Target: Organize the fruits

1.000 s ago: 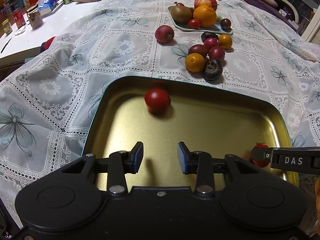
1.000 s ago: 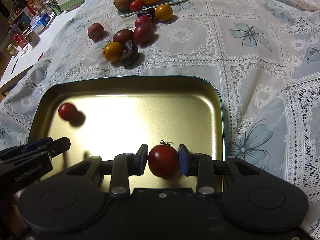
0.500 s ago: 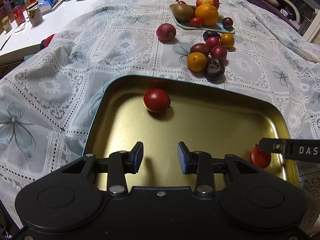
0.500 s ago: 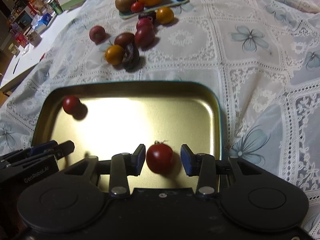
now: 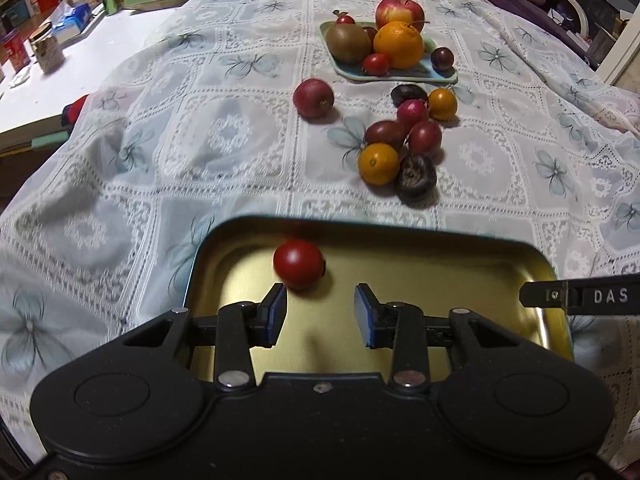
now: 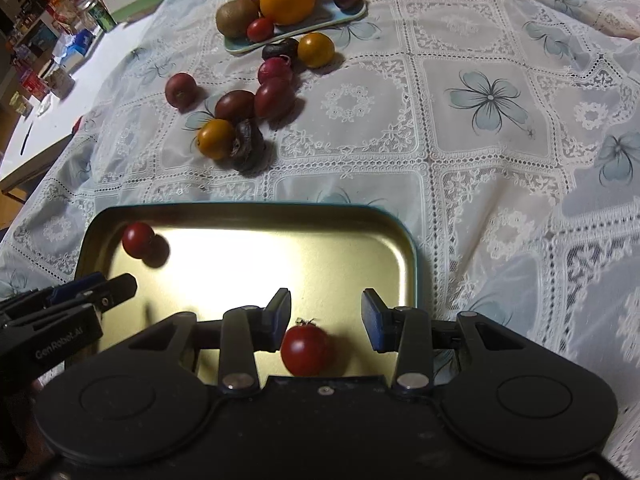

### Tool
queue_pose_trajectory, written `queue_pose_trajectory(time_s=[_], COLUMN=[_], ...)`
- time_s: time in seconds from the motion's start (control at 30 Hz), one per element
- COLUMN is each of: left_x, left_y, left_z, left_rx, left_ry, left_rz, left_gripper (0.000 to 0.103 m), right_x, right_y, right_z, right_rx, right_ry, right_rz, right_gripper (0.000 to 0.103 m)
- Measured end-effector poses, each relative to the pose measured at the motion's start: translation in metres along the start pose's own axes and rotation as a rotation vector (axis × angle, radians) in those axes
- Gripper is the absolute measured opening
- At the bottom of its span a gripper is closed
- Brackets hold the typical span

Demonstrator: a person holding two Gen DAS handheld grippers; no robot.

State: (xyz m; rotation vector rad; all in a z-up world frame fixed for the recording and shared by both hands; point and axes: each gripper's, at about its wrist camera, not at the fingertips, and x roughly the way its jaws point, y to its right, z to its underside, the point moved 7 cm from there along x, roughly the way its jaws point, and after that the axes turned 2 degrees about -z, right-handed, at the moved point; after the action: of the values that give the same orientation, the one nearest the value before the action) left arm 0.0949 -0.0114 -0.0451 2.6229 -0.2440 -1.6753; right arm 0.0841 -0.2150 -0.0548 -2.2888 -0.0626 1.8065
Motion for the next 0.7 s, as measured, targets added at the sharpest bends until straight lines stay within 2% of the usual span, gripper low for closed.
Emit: queue_pose_trajectory(time_s=[0.2, 0.4, 0.5, 0.7], left_x=[0.002, 0.021, 0.036, 0.064], left_y=[0.006, 0.024, 0.034, 0.044], left_z=[-0.033, -0.061, -0.072, -0.087], left_rx=[0.013, 0.044, 0.035, 0.004], left_ry=[0.027, 0.018, 0.004, -0.007], left_rz=[-0.008, 0.004, 0.027, -0.001], left_gripper=[0.046, 0.046, 0.046, 0.046], right_x=[0.004, 0.016, 0.021, 0.030], right_y=[0.008, 0.024, 0.027, 0.029], right_z=[-0.044, -0.089, -0.101, -0.105], right_rx=[0.008, 0.102, 0.125, 0.140], right_ry=[-0.016, -0.002, 0.015, 0.023], right_rz=[0.022, 0.019, 0.012, 0.003], right_gripper=[0.042, 0.042, 0.042, 0.042])
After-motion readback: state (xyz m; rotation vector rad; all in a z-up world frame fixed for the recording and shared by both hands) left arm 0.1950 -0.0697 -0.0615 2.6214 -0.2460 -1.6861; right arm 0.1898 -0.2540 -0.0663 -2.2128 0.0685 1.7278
